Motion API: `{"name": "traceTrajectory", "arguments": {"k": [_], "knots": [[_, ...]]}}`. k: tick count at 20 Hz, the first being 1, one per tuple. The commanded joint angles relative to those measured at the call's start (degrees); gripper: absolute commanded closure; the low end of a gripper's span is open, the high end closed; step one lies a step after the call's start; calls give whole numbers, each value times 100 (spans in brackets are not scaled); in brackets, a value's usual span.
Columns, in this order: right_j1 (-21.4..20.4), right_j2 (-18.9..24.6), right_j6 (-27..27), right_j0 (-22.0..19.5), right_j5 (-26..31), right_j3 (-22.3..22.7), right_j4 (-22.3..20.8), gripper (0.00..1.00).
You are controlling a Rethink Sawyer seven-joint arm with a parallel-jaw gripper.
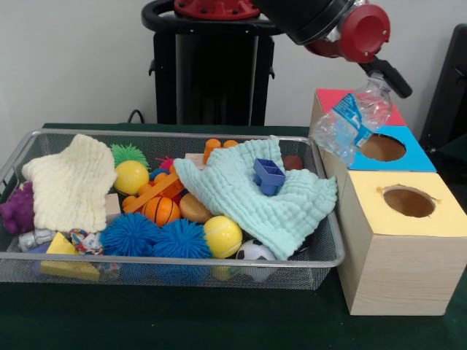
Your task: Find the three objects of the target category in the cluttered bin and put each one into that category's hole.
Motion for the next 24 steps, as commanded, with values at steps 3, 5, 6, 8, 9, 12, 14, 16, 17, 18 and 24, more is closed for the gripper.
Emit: {"name": "traceTrajectory", "arguments": {"k": [3,5,6,8,9,12,14,16,17,18,24], "knots": [[-160,406,1353,96,204,711,375,100],[-203,401,1331,68,297,788,390,100],[-216,406,1335,54,341,813,390,100],[-212,439,1295,15,388,881,427,100],[-200,426,1302,5,393,894,379,100],[-160,519,1311,-92,583,993,449,100],[-122,565,1187,-116,575,1067,556,100],[-73,604,1051,-144,605,1128,640,100],[-46,621,993,-162,630,1149,670,100],[-31,647,928,-173,642,1176,722,100],[68,734,686,-212,609,1272,898,100]]}}
